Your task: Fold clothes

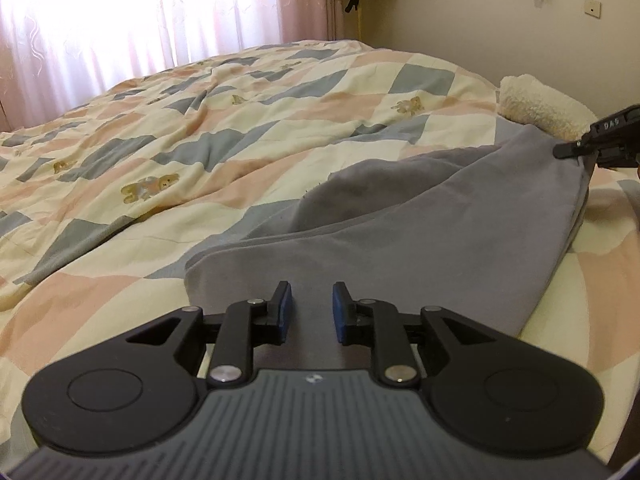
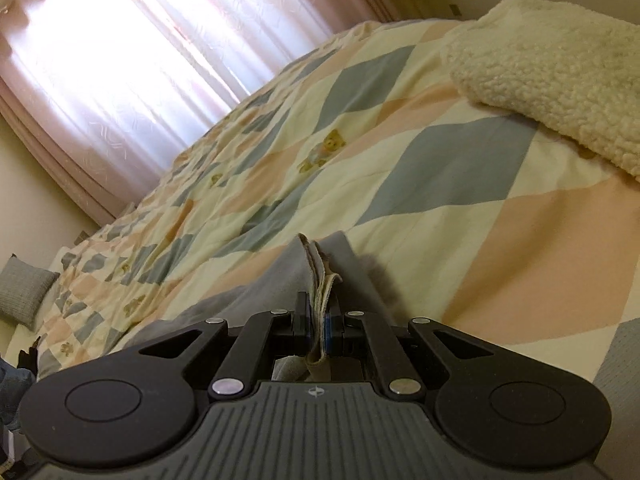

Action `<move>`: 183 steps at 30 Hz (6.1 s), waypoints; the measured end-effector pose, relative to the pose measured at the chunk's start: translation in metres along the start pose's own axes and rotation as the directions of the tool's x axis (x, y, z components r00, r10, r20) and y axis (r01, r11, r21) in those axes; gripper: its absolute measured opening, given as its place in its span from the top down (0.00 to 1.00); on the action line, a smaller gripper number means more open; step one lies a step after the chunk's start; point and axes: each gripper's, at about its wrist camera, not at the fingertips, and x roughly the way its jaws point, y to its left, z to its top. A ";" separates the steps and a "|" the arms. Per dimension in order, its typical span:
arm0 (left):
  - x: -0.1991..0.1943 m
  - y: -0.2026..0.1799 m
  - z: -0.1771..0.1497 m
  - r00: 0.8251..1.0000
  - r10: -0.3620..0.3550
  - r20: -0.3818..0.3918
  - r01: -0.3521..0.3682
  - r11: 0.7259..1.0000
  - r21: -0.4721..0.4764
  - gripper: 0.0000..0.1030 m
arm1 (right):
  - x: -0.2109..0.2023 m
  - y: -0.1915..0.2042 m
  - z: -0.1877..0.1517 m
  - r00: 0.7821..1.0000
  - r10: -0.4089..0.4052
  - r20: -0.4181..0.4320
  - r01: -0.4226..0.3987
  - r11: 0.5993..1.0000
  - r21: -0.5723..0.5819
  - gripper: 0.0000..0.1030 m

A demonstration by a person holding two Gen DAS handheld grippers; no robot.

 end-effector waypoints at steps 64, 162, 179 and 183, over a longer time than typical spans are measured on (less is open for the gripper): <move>0.027 0.065 0.014 0.999 -0.030 0.020 0.033 0.981 -0.191 0.85 | -0.017 0.053 -0.063 0.972 -0.180 0.149 0.201 0.970 -0.138 0.88; 0.090 -0.117 0.132 0.943 -0.324 0.082 0.042 0.356 0.933 0.78 | -0.032 0.079 -0.066 0.989 -0.058 0.136 0.053 0.998 0.038 0.88; 0.089 -0.079 0.114 0.961 -0.276 0.028 0.255 0.917 0.308 0.79 | -0.024 0.037 -0.035 0.970 0.151 0.191 -0.144 0.988 -0.052 0.88; 0.093 -0.112 0.114 0.958 -0.279 0.062 0.240 0.903 0.357 0.78 | -0.064 0.045 -0.034 0.950 0.083 0.301 -0.025 0.982 -0.189 0.88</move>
